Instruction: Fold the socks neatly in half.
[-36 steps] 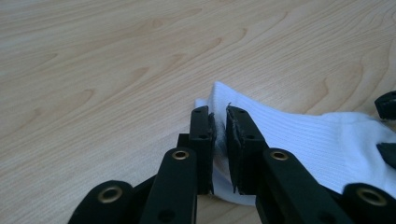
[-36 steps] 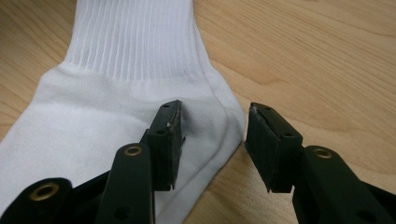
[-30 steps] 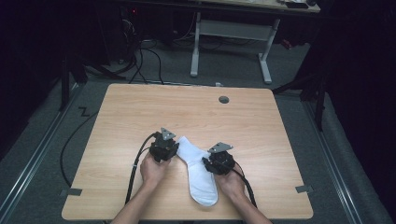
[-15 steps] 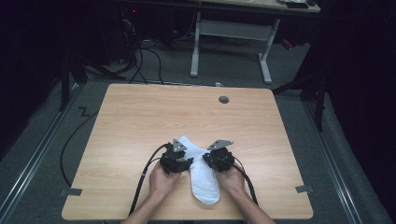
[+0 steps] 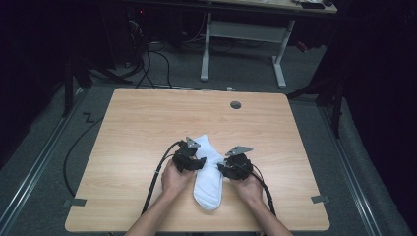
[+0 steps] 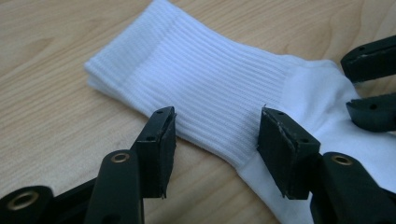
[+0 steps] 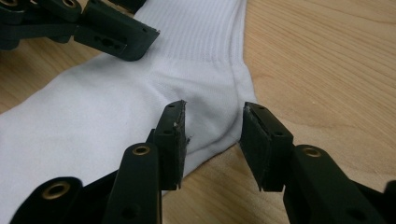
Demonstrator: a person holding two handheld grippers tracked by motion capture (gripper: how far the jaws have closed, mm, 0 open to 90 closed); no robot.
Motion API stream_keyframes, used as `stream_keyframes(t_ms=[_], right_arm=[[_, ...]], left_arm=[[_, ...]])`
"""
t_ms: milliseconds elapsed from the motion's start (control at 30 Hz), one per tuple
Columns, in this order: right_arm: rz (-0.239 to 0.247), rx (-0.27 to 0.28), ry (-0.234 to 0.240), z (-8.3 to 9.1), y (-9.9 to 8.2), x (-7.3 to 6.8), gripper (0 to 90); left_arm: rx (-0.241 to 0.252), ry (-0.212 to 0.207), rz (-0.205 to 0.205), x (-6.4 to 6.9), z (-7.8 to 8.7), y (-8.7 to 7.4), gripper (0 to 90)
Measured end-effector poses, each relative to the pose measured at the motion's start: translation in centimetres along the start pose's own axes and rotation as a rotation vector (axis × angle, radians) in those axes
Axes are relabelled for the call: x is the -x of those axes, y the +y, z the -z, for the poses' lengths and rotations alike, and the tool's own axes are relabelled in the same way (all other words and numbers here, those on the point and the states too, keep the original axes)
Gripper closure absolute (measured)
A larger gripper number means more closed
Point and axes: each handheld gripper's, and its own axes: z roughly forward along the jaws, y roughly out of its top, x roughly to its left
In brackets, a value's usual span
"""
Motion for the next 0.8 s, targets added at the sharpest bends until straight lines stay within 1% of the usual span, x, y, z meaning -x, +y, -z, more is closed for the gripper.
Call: stream_keyframes(t_ms=[33, 133, 267, 333, 367, 400, 433, 500, 533, 567, 600, 667, 733, 800], right_arm=[[-0.008, 0.003, 0.0, -0.1, 0.0, 0.1, 59.9], [-0.025, 0.011, 0.004, -0.2, 0.0, 0.4, 59.0], [-0.041, 0.02, -0.002, -0.4, 0.1, 0.7, 57.6], [-0.048, 0.029, -0.002, -0.5, 0.1, 0.9, 57.5], [-0.048, 0.032, -0.002, -0.4, 0.1, 0.9, 57.5], [-0.054, 0.045, -0.001, -0.3, 0.0, 1.0, 57.6], [-0.058, 0.047, 0.0, -0.2, 0.0, 1.0, 57.5], [-0.069, 0.072, -0.002, 0.2, 0.0, 1.3, 57.6], [-0.08, 0.087, 0.0, 0.4, 0.0, 1.4, 57.5], [-0.085, 0.096, 0.003, 0.6, 0.0, 1.6, 57.3], [-0.102, 0.11, 0.013, 0.8, 0.2, 1.9, 56.8], [-0.109, 0.11, 0.019, 0.9, 0.4, 2.3, 56.3], [-0.112, 0.111, 0.024, 0.8, 0.8, 2.7, 55.9], [-0.117, 0.114, 0.033, 0.7, 1.4, 3.0, 55.8]], left_arm=[[0.002, 0.0, 0.007, -0.1, -0.1, 0.1, 46.7], [0.002, 0.005, 0.005, -0.2, -0.3, 0.3, 46.0], [0.021, 0.007, 0.017, -0.4, -0.6, 0.4, 45.8], [0.03, -0.004, 0.034, -0.5, -0.6, 0.4, 45.6], [0.026, -0.019, 0.04, -0.5, -0.5, 0.4, 45.1], [0.023, -0.019, 0.037, -0.5, -0.4, 0.4, 44.2], [0.019, -0.02, 0.032, -0.4, -0.1, 0.3, 43.5], [0.022, -0.026, 0.027, -0.2, 0.5, 0.2, 41.5], [0.029, -0.033, 0.031, -0.1, 0.8, 0.2, 40.3], [0.049, -0.043, 0.039, 0.3, 1.4, -0.2, 39.3], [0.052, -0.043, 0.031, 0.5, 1.7, -0.3, 38.7], [0.052, -0.04, 0.015, 1.0, 2.4, -0.9, 36.8], [0.046, -0.05, 0.008, 1.4, 3.1, -1.5, 35.8], [0.05, -0.048, 0.006, 1.6, 3.5, -1.9, 35.3]])
